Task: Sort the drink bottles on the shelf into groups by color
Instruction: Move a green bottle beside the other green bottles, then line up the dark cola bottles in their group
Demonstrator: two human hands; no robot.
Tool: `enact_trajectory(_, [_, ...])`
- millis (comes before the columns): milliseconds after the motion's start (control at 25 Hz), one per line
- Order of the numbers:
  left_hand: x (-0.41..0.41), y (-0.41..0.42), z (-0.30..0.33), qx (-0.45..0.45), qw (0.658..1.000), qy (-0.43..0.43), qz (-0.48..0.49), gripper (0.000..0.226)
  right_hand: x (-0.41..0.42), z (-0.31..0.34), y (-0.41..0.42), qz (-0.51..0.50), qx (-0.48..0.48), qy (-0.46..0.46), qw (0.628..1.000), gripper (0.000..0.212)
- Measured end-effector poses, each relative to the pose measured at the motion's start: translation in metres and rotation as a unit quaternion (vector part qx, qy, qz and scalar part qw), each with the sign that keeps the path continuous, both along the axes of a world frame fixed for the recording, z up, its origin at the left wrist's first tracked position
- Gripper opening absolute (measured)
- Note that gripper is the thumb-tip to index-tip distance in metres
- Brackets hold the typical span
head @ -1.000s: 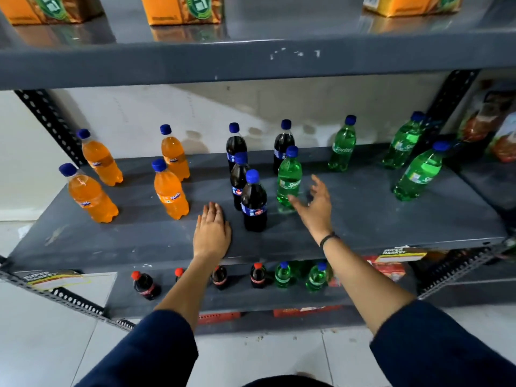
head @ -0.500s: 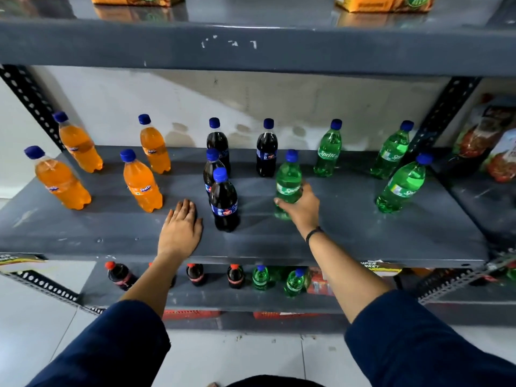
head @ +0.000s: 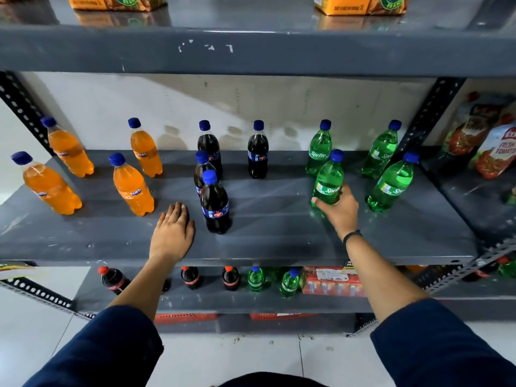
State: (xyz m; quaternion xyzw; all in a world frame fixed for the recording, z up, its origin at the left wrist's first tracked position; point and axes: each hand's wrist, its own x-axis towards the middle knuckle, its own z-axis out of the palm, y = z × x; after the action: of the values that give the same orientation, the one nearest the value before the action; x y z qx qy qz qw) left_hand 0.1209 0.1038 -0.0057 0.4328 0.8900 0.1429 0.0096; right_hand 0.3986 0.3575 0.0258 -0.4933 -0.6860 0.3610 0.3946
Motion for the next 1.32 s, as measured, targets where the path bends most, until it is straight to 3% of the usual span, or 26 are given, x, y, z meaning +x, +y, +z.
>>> enact_trajectory(120, [0.001,-0.001,0.001,-0.004,1.000,0.000,0.000,0.052,0.003,-0.001,-0.013,0.000,-0.033,0.062,0.998,0.076])
enact_trajectory(200, [0.001,-0.001,0.002,-0.003,1.000,-0.001,0.001,0.053,0.003,-0.004,-0.034,-0.073,-0.046,0.144,0.986,0.083])
enact_trajectory(320, [0.001,0.000,0.002,-0.004,1.000,-0.002,0.002,0.053,-0.016,-0.013,-0.082,-0.142,-0.013,0.186,0.972,0.060])
enact_trajectory(400, [0.001,0.000,0.002,-0.005,1.000,-0.003,0.004,0.053,-0.043,-0.012,-0.113,-0.042,-0.040,0.168,0.984,0.054])
enact_trajectory(520, [0.001,-0.001,0.002,-0.003,1.000,-0.006,0.005,0.053,-0.089,-0.008,-0.148,0.199,-0.083,0.056,0.975,0.077])
enact_trajectory(640, [0.001,-0.001,0.001,0.002,1.000,-0.001,-0.001,0.052,-0.125,-0.004,-0.158,0.275,-0.067,0.000,0.959,0.084])
enact_trajectory(1080, [0.000,0.000,-0.001,0.024,1.000,0.003,-0.001,0.051,-0.117,0.000,-0.107,0.108,-0.003,0.045,0.993,0.051])
enact_trajectory(1320, [0.000,-0.001,-0.002,0.024,1.000,0.005,0.000,0.051,-0.113,-0.007,-0.086,0.119,-0.008,0.010,0.993,0.052])
